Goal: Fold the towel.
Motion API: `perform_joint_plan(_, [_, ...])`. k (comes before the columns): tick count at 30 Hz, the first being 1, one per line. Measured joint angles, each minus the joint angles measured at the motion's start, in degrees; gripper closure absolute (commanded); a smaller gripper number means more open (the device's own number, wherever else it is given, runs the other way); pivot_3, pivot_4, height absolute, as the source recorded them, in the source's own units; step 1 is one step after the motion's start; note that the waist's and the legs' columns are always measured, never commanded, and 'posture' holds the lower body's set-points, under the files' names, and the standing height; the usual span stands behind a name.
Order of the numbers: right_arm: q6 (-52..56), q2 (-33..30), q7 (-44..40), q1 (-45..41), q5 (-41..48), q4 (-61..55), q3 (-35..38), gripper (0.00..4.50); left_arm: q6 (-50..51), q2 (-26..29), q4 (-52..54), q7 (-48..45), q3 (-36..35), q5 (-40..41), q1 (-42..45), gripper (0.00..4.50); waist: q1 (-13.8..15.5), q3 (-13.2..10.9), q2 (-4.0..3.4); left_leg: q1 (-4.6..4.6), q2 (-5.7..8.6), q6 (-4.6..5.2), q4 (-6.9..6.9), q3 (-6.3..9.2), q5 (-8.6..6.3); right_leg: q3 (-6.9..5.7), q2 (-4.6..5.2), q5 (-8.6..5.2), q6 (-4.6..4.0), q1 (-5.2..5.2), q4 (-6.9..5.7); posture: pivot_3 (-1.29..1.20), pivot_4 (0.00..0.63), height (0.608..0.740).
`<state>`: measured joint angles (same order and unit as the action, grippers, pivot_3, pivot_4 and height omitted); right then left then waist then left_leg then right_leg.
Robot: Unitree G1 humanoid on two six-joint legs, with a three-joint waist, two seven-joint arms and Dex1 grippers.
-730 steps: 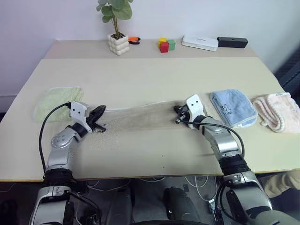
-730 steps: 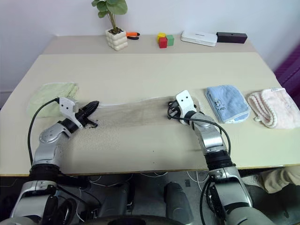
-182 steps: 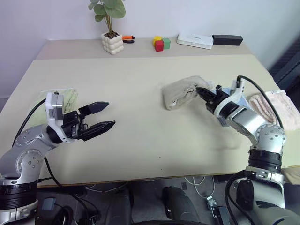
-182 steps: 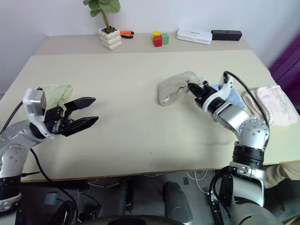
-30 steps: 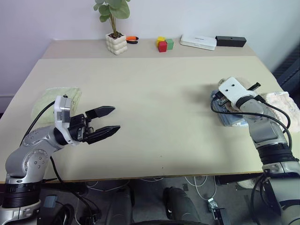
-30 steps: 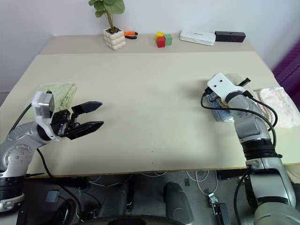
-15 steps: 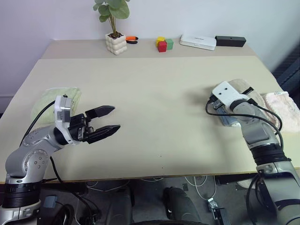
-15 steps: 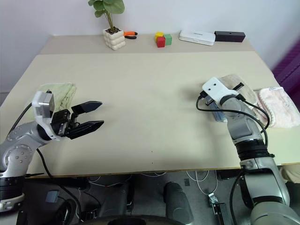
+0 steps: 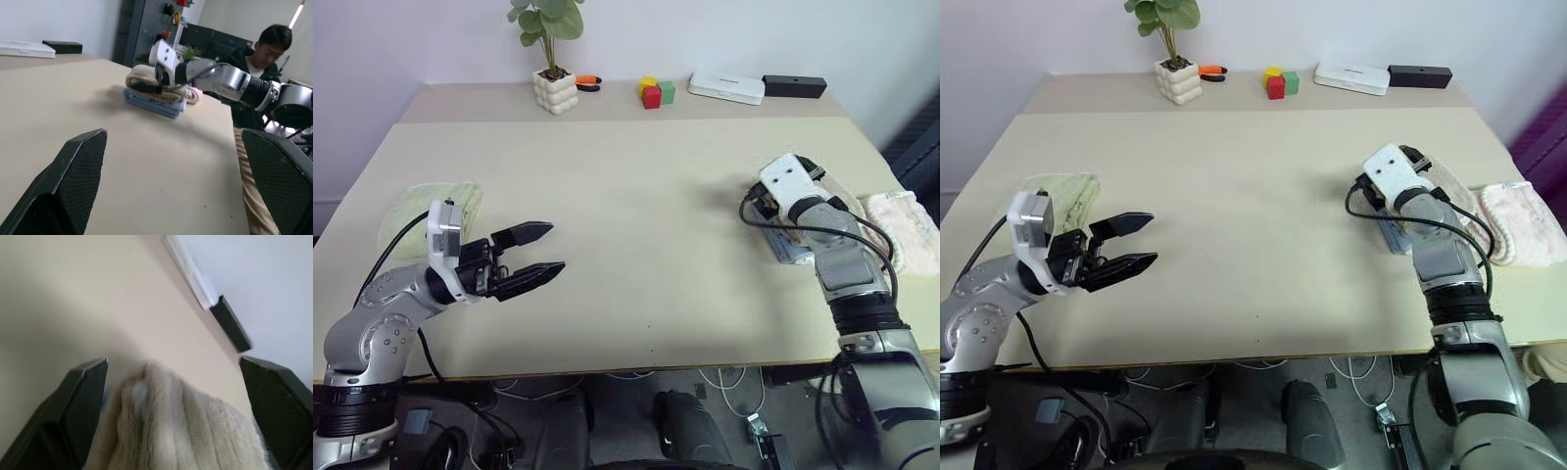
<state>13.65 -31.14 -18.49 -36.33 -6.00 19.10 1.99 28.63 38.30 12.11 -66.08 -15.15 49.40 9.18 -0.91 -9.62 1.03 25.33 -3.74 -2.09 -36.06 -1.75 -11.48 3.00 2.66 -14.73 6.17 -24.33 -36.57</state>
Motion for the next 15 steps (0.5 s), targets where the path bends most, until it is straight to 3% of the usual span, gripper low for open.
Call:
perform_joint_plan(2, [4.01, 4.22, -2.98, 0.00, 8.89, -4.06, 4.77, 0.03, -0.01, 0.02, -0.02, -0.20, -0.01, 0.00, 0.08, 0.00, -0.06, 0.00, 0.00, -0.02, -0.01, 0.00, 0.00, 0.00, 0.00, 0.00, -0.01, 0.01, 0.02, -0.01, -0.13, 0.00, 0.150, 0.740])
perform_joint_plan(8, [11.69, 7.48, -15.41, 0.34, 31.05, -19.16, 10.73, 0.03, -0.27, 0.23, -1.40, -0.93, -0.18, -0.08, 0.62, 0.00, 0.22, -0.01, -0.02, -0.07, -0.01, 0.00, -0.06, 0.03, 0.00, -0.04, 0.00, -0.01, 0.01, -0.04, -0.40, 0.00, 0.150, 0.740])
perform_joint_plan(12, [16.38, 6.07, -22.10, 4.14, 38.03, -25.86, 9.39, 0.03, -0.42, 0.63, -2.56, -1.42, -0.62, -0.12, 0.61, 0.00, 0.24, 0.00, 0.00, -0.08, -0.01, 0.00, -0.07, 0.03, 0.00, -0.04, 0.01, -0.09, -0.13, -0.04, -0.41, 0.00, 0.150, 0.740])
perform_joint_plan(15, [15.06, 4.59, -28.88, 10.36, 38.26, -29.37, 4.13, 0.03, -1.44, 1.30, -2.79, -1.18, -2.70, -0.73, -1.15, 0.00, 0.08, 0.00, -0.01, -0.10, -0.01, 0.00, -0.04, 0.03, 0.00, -0.04, 0.00, -0.10, -0.13, -0.06, -0.42, 0.00, 0.150, 0.740])
